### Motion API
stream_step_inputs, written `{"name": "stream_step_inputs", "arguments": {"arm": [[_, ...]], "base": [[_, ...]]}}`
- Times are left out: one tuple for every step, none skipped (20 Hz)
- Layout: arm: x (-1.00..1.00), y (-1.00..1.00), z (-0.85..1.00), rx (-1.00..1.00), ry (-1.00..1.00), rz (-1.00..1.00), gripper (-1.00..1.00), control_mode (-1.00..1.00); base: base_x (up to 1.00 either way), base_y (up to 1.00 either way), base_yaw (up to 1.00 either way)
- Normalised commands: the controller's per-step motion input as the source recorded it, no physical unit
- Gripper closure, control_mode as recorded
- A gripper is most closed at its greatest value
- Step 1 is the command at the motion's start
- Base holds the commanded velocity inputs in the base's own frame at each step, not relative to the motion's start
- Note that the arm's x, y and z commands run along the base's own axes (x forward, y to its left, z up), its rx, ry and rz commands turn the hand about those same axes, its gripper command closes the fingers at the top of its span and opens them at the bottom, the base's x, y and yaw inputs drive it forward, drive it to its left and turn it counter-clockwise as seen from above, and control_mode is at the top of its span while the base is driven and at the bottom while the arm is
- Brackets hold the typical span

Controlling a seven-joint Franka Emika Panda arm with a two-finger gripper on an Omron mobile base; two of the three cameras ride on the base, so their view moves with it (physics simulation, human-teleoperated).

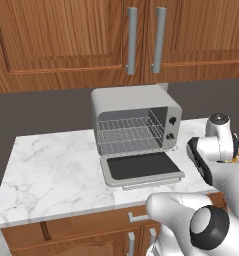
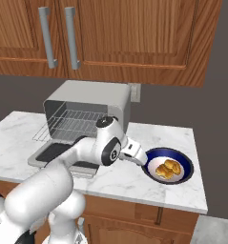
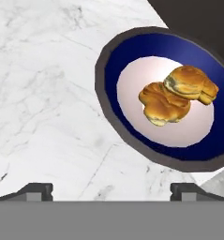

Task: Pick up the heated bread from the toaster oven and place it in the bowl. Then move the bread bowl to the dining counter.

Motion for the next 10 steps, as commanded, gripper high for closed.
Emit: {"name": "stream_step_inputs", "arguments": {"arm": [[0.2, -0.38, 0.0, 0.0, 0.17, 0.11, -1.0, -1.0], [0.2, -0.41, -0.01, 0.0, 0.15, 0.15, -1.0, -1.0], [0.19, -0.31, -0.03, 0.0, 0.12, 0.15, -1.0, -1.0], [0.03, -0.21, -0.09, 0.0, 0.09, 0.1, -1.0, -1.0], [0.0, -0.24, -0.03, 0.0, 0.06, 0.03, -1.0, -1.0], [0.0, -0.13, 0.0, 0.0, 0.0, 0.0, -1.0, -1.0], [0.0, 0.0, 0.0, 0.01, 0.0, 0.0, -1.0, -1.0], [0.0, -0.22, -0.11, 0.0, 0.0, 0.0, -1.0, -1.0], [0.0, -0.45, -0.32, 0.0, -0.02, 0.0, -1.0, -1.0], [0.0, -0.49, -0.37, 0.0, -0.01, 0.03, -1.0, -1.0]], "base": [[0.0, 0.0, 0.0], [0.0, 0.0, 0.0], [0.0, 0.0, 0.0], [0.0, 0.0, 0.0], [0.0, 0.0, 0.0], [0.0, 0.0, 0.0], [0.0, 0.0, 0.0], [0.0, 0.0, 0.0], [0.0, 0.0, 0.0], [0.0, 0.0, 0.0]]}}
